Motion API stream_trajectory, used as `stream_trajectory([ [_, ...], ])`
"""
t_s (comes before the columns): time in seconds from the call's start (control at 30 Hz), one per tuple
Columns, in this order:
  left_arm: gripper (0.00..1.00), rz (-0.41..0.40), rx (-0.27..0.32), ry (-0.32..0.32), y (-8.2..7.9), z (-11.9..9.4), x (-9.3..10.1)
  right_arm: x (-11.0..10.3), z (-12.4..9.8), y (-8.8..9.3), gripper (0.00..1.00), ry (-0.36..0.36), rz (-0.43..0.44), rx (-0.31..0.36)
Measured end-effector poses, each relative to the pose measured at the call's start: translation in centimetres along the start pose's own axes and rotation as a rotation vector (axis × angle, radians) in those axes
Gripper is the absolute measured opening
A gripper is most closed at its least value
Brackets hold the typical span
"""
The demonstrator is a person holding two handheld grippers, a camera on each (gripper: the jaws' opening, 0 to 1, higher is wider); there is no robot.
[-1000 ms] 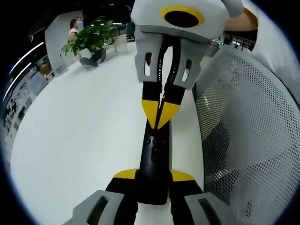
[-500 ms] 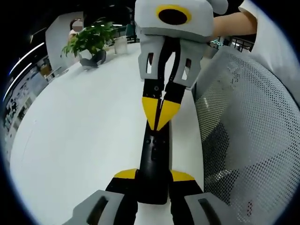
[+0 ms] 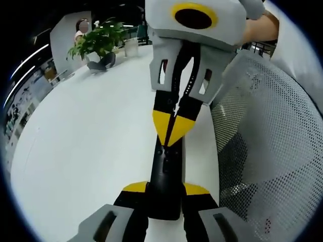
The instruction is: Press the specified remote control buttons in sequence, fully releasing each button before pressing the next.
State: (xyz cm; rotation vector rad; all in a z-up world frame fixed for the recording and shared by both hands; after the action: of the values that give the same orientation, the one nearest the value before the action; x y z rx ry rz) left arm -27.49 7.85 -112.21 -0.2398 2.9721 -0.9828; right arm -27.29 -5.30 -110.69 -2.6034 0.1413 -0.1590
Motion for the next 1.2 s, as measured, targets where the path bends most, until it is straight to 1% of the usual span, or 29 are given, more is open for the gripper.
stream_trajectory([
  [0.13, 0.23, 0.002, -0.007, 0.003, 0.0, 0.0, 0.0, -0.3, -0.1, 0.1, 0.0, 0.012, 0.023, 0.017],
  [0.17, 0.23, 0.001, -0.007, 0.004, 0.0, -0.1, 0.0, -0.5, -0.2, 0.0, 0.0, 0.003, 0.029, 0.023],
  [0.23, 0.23, -0.003, -0.008, 0.006, -0.1, -0.1, 0.0, -1.2, 0.0, -0.2, 0.0, -0.049, 0.056, 0.044],
  [0.3, 0.23, 0.001, -0.014, 0.01, -0.1, -0.1, 0.0, -1.4, 0.1, -0.4, 0.0, -0.03, 0.028, 0.035],
  [0.43, 0.23, 0.002, -0.02, 0.014, -0.1, -0.1, 0.0, -1.7, 0.3, -0.6, 0.0, -0.025, -0.015, 0.016],
  [0.5, 0.23, 0.008, -0.024, 0.012, -0.2, -0.1, 0.0, -1.7, 0.3, -0.7, 0.0, -0.023, -0.039, -0.004],
  [0.53, 0.23, 0.008, -0.025, 0.012, -0.2, -0.1, 0.0, -1.9, 0.3, -0.9, 0.0, -0.019, -0.068, -0.021],
  [0.6, 0.23, 0.006, -0.021, 0.012, -0.1, -0.1, 0.0, -2.2, 0.5, -1.2, 0.0, -0.009, -0.1, -0.037],
  [0.63, 0.23, 0.008, -0.021, 0.013, -0.1, -0.1, 0.0, -2.4, 0.6, -1.3, 0.0, -0.019, -0.101, -0.038],
  [0.67, 0.23, 0.015, -0.022, 0.014, -0.1, -0.1, 0.1, -2.4, 0.9, -1.4, 0.0, -0.007, -0.112, -0.048],
  [0.73, 0.23, 0.016, -0.026, 0.015, -0.2, -0.1, 0.0, -2.4, 0.9, -1.5, 0.0, -0.008, -0.124, -0.067],
  [0.8, 0.23, 0.021, -0.03, 0.018, -0.2, -0.1, 0.1, -2.2, 0.8, -1.4, 0.0, -0.011, -0.108, -0.063],
  [0.87, 0.23, 0.024, -0.03, 0.019, -0.2, -0.1, 0.0, -2.0, 0.6, -1.1, 0.0, -0.031, -0.039, -0.024],
  [0.93, 0.23, 0.027, -0.028, 0.021, -0.2, -0.2, 0.1, -1.8, 0.5, -0.9, 0.0, -0.049, -0.007, 0.003],
  [1.0, 0.23, 0.032, -0.027, 0.023, -0.2, -0.2, 0.0, -1.4, 0.3, -0.7, 0.0, -0.083, 0.003, 0.021],
  [1.03, 0.23, 0.033, -0.026, 0.024, -0.2, -0.2, 0.0, -1.3, 0.2, -0.6, 0.0, -0.098, 0.013, 0.017],
  [1.07, 0.23, 0.032, -0.024, 0.026, -0.1, -0.2, 0.0, -1.2, 0.2, -0.6, 0.0, -0.098, 0.027, 0.008],
  [1.13, 0.23, 0.034, -0.024, 0.031, -0.1, -0.2, 0.0, -0.9, -0.1, -0.6, 0.0, -0.069, 0.012, 0.015],
  [1.2, 0.23, 0.036, -0.026, 0.034, -0.2, -0.2, -0.1, -0.4, -0.2, -0.8, 0.0, -0.053, 0.014, 0.019],
])
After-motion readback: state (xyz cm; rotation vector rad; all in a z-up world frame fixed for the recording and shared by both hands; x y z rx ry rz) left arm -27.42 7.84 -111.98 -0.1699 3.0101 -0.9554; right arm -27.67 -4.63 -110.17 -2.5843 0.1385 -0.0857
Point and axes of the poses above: the point that each gripper's makers call its tool centre point, and the gripper's own axes: z roughly forward along the fingers, x roughly to its right, y roughly out of its underside, the point moved 9 cm from there along -z, roughly backward along the fingers, and after that the axes turned 2 degrees about y, right-handed, at the moved point
